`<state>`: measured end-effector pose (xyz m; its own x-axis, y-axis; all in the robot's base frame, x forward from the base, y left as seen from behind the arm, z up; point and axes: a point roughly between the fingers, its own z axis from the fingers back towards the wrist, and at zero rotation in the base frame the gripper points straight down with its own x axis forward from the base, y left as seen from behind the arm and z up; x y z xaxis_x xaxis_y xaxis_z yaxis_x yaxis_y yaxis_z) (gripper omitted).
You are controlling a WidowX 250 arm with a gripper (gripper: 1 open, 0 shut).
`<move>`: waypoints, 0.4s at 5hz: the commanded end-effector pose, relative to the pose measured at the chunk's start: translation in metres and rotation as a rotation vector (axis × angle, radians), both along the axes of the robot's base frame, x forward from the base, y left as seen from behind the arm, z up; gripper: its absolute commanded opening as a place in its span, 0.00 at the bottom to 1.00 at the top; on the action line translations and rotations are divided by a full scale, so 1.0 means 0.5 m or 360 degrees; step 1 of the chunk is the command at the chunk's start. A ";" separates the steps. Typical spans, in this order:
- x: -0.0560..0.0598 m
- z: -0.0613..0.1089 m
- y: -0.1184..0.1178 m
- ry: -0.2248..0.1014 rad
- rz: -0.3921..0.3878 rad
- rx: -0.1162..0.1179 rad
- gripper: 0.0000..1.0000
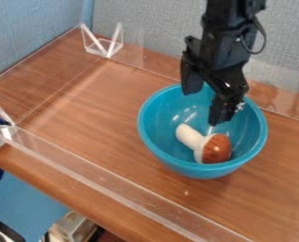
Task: Remove the mushroom from inside the blue bowl and put it on the table
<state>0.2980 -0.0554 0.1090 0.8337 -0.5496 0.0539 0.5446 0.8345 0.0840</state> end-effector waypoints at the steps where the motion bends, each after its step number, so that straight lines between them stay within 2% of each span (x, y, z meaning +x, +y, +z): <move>1: 0.005 -0.006 0.014 -0.0030 -0.0060 -0.0023 1.00; 2: 0.003 -0.018 0.022 0.0008 -0.0150 -0.0026 1.00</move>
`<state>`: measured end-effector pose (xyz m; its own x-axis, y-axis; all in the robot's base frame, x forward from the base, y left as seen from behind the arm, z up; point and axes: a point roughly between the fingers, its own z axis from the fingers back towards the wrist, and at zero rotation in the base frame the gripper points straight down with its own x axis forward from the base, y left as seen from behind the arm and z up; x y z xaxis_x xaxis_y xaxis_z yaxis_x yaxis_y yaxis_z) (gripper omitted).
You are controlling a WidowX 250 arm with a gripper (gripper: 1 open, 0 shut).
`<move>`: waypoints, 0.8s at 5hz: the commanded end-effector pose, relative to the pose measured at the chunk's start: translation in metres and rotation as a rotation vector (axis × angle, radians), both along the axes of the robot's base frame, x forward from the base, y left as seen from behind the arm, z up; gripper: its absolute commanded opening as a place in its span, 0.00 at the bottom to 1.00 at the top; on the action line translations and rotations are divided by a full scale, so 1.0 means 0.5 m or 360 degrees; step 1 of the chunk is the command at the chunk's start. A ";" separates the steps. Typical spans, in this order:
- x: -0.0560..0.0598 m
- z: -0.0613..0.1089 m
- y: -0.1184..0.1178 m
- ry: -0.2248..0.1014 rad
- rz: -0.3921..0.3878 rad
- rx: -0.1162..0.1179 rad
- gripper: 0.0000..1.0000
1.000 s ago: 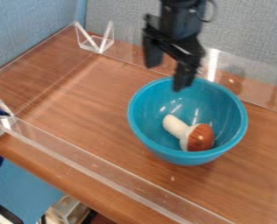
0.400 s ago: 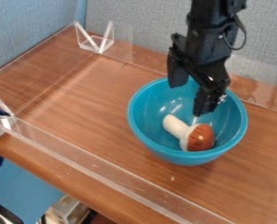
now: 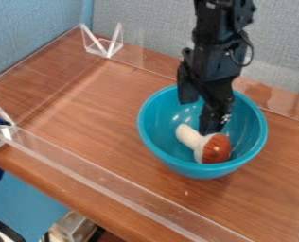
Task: Remove the mushroom from inside the blue bowl and put it on the table
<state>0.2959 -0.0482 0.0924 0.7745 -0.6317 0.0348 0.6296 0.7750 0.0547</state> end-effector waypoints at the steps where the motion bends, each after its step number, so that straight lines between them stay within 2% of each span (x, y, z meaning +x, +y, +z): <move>1: 0.003 -0.013 0.009 -0.0008 -0.0059 -0.0011 1.00; 2: -0.001 -0.039 0.012 0.0019 -0.0112 -0.0011 1.00; 4: 0.001 -0.082 0.002 0.0057 0.0020 -0.0015 1.00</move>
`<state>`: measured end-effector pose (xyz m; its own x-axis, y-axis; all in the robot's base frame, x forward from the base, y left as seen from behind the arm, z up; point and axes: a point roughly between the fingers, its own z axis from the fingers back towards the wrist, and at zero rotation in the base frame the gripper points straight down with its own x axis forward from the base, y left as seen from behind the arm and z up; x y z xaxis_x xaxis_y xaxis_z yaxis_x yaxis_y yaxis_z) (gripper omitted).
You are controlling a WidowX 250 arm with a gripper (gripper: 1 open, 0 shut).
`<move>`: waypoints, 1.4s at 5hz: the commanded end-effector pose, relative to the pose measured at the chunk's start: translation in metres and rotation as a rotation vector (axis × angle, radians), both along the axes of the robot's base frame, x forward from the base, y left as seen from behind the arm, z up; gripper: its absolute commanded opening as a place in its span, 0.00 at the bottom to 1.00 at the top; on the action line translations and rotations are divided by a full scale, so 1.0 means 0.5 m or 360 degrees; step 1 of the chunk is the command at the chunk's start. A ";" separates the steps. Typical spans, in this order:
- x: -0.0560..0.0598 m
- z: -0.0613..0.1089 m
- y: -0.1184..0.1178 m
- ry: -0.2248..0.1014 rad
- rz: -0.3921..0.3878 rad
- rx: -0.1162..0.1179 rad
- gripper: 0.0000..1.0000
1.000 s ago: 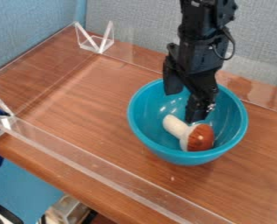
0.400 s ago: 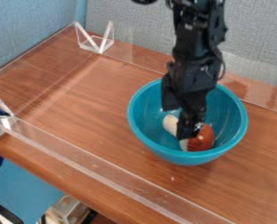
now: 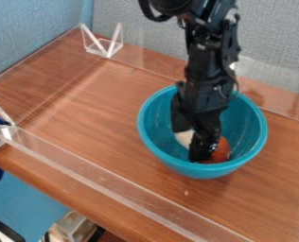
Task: Remove the mushroom from inside the blue bowl and put it on the table
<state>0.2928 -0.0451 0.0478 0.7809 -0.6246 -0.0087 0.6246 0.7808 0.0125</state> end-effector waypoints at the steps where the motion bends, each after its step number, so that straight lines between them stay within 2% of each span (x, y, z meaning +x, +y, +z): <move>1: 0.017 0.026 0.012 -0.0036 0.0114 -0.0002 0.00; 2: 0.025 0.051 0.029 -0.0035 0.0218 0.0004 0.00; 3: 0.042 0.106 0.029 -0.0104 0.0271 0.0033 0.00; 4: 0.056 0.171 0.026 -0.0196 0.0327 0.0054 0.00; 5: 0.077 0.240 0.018 -0.0279 0.0362 0.0096 0.00; 6: 0.068 0.240 0.003 -0.0260 0.0290 0.0086 0.00; 7: 0.061 0.233 -0.004 -0.0213 0.0233 0.0070 0.00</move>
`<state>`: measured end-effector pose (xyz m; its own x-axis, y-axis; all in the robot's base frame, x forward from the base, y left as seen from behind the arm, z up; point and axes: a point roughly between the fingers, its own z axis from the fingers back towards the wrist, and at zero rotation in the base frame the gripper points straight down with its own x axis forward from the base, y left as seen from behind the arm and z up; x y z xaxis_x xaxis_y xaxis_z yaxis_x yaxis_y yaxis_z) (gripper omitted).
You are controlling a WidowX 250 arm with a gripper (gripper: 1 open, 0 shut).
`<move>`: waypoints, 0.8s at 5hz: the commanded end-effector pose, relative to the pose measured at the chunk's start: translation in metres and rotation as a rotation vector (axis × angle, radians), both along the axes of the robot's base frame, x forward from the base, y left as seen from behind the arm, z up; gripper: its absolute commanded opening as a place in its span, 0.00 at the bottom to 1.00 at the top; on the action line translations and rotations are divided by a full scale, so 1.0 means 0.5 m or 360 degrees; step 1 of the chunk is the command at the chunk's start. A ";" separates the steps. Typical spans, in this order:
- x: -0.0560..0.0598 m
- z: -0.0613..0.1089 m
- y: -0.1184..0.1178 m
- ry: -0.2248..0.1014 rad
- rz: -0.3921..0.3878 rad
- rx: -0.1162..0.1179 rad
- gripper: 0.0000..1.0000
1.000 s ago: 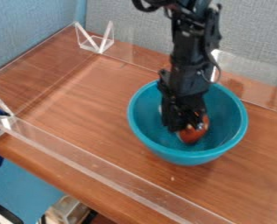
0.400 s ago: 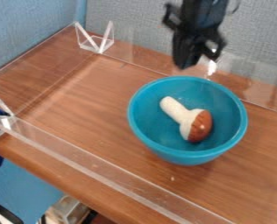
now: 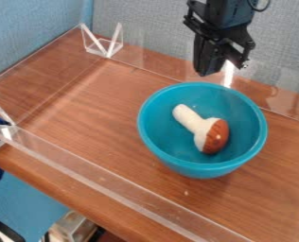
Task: Remove the mushroom from inside the blue bowl and put it on the table
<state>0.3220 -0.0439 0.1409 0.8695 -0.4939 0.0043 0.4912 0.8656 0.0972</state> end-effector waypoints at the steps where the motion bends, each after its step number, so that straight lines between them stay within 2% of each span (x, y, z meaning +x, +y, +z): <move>1: 0.008 0.008 -0.011 -0.0075 -0.0065 -0.0039 1.00; 2: 0.011 -0.033 -0.017 -0.0025 -0.0110 -0.0063 0.00; 3: 0.007 0.007 -0.034 -0.0063 -0.0035 -0.0053 0.00; 4: 0.001 0.023 -0.051 -0.0070 0.0033 -0.0062 0.00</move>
